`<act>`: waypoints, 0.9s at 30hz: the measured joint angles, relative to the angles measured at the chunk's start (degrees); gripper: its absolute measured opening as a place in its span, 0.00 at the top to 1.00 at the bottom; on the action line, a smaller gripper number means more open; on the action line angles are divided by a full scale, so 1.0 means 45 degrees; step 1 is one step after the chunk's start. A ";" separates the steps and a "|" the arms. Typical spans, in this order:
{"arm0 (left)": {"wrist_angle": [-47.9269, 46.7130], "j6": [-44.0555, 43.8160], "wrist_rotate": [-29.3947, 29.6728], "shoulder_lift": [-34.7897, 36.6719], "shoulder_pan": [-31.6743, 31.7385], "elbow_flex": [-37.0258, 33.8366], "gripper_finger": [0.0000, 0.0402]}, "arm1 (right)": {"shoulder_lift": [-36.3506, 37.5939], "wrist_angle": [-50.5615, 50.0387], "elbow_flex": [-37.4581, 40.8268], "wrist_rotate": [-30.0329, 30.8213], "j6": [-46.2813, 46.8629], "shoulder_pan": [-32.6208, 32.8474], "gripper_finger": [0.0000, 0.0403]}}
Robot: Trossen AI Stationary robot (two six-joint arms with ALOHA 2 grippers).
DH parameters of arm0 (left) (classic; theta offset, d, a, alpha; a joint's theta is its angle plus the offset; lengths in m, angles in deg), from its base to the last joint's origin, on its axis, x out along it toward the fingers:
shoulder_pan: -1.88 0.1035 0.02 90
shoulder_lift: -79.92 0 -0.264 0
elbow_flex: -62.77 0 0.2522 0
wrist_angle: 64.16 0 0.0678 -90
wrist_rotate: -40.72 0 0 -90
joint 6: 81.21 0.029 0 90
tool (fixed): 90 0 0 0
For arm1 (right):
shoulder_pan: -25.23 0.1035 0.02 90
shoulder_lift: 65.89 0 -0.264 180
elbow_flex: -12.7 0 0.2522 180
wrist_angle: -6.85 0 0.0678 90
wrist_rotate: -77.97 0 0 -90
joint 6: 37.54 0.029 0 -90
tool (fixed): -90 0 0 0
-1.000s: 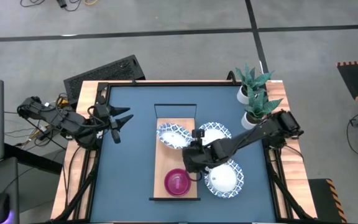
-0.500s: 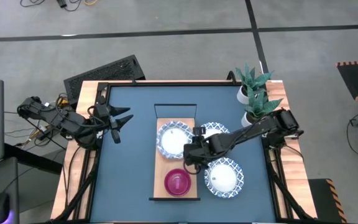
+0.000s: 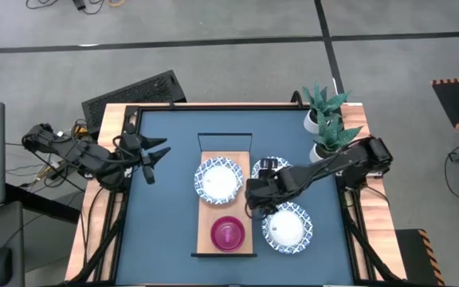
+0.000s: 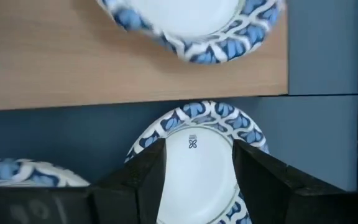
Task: Place and stack bowls onto a shelf
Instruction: Put the left white bowl on the shelf
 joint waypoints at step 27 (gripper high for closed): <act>-0.4244 -0.8702 -0.2785 -0.1812 0.0419 -0.1169 0.66 | 0.0045 0.5643 -0.0006 -0.1744 -0.3134 -0.0811 0.49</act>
